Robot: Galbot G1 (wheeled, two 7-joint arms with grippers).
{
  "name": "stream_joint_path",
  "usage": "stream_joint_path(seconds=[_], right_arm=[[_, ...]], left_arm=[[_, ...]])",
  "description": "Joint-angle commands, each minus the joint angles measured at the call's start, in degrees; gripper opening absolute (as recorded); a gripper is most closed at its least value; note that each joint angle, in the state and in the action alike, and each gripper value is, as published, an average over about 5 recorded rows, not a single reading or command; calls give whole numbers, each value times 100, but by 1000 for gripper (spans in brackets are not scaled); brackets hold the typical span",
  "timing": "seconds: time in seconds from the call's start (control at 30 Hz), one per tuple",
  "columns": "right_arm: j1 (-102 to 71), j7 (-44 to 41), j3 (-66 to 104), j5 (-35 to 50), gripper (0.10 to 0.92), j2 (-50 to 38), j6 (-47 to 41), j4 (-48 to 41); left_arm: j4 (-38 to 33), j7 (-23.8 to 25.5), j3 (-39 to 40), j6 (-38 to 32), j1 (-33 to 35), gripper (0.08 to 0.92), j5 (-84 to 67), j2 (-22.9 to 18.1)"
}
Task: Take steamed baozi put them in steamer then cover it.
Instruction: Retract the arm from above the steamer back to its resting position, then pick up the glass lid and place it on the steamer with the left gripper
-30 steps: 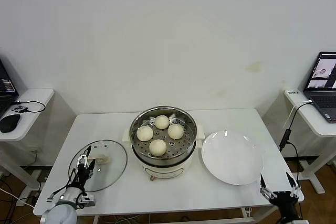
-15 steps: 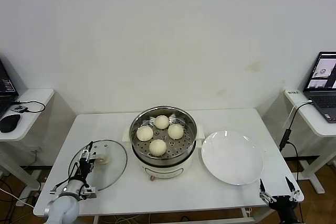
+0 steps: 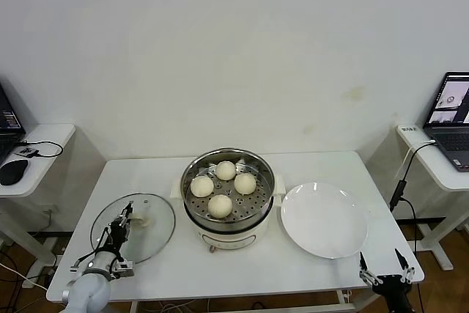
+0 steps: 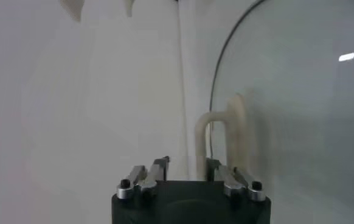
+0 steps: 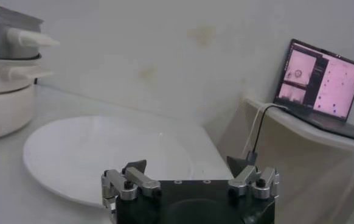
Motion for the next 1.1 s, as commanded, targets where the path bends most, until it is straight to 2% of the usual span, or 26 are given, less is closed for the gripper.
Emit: stream_joint_path(seconds=[0.03, 0.13, 0.27, 0.47, 0.6, 0.87, 1.1], right_arm=[[-40, -11, -51, -2, 823, -6, 6, 67], [-24, -19, -60, 14, 823, -28, -8, 70], [-11, -28, -85, 11, 823, -73, -26, 79], [-23, -43, -206, -70, 823, -86, 4, 33], [-15, -61, -281, -139, 822, -86, 29, 8], [16, 34, -571, -556, 823, 25, 131, -65], [72, 179, -830, -1233, 823, 239, 343, -239]], left_arm=[[-538, -258, -207, 18, 244, 188, -218, 63], [-981, -243, -403, 158, 526, 141, -355, 154], [-1620, -36, -724, 392, 889, 138, -616, 334], [-2750, 524, -1178, 876, 1284, 138, -1148, 687], [-3404, 903, -1177, 1195, 1384, 138, -1589, 923], [-4205, 1160, 49, 2063, 941, 138, -1766, 1179], [-3937, 1449, 1538, 2676, -153, 138, -1556, 1087]])
